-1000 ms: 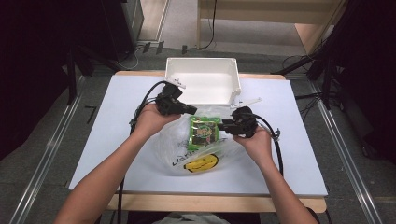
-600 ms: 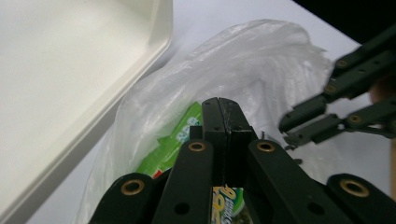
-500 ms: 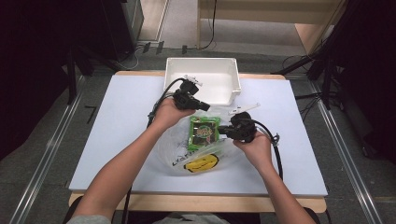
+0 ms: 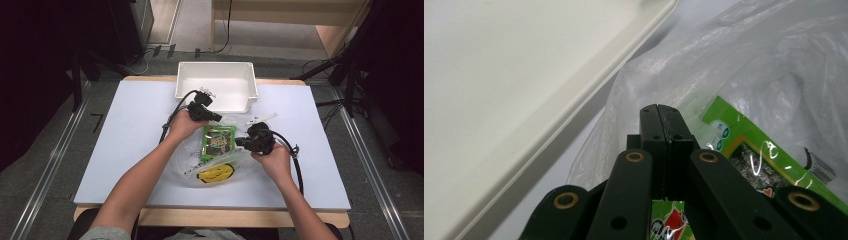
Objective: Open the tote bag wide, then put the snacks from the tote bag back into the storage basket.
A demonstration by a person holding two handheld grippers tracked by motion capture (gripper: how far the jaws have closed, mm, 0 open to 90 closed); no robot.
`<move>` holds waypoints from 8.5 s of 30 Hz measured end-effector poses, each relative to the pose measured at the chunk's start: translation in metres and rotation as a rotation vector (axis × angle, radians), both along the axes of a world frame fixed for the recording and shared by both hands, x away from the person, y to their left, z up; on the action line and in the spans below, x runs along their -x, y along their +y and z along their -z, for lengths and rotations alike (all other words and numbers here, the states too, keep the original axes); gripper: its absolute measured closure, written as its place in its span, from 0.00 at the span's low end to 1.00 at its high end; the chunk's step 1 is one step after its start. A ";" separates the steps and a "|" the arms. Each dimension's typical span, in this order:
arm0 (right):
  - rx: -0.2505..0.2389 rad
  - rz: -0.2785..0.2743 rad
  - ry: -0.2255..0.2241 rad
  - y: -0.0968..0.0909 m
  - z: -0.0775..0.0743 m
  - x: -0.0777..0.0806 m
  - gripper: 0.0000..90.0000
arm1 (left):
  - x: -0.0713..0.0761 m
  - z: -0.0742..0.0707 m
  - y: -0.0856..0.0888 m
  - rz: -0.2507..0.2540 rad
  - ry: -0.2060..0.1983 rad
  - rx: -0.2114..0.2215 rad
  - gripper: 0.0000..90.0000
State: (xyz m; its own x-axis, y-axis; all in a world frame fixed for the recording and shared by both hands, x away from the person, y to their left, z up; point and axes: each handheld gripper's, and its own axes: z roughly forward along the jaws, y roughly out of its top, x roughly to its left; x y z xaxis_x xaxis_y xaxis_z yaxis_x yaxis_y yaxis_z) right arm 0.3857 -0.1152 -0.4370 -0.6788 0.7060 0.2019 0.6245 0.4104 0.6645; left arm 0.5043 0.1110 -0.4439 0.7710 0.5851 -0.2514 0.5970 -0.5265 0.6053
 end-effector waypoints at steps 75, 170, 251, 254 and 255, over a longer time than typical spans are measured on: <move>0.062 -0.095 0.052 -0.020 0.031 0.091 1.00 | -0.002 0.019 -0.002 -0.093 -0.031 -0.029 1.00; -0.034 0.030 -0.025 0.004 0.008 0.025 0.57 | 0.129 -0.013 0.056 -0.007 -0.006 0.064 0.92; -0.180 0.049 0.220 0.044 -0.009 -0.031 0.72 | 0.117 0.001 0.064 -0.051 0.055 0.103 0.84; -0.192 0.040 0.216 0.043 -0.012 -0.029 0.74 | 0.118 -0.002 0.067 -0.048 0.049 0.120 0.82; -0.196 0.034 0.211 0.043 -0.013 -0.028 0.75 | 0.118 -0.004 0.068 -0.046 0.046 0.126 0.81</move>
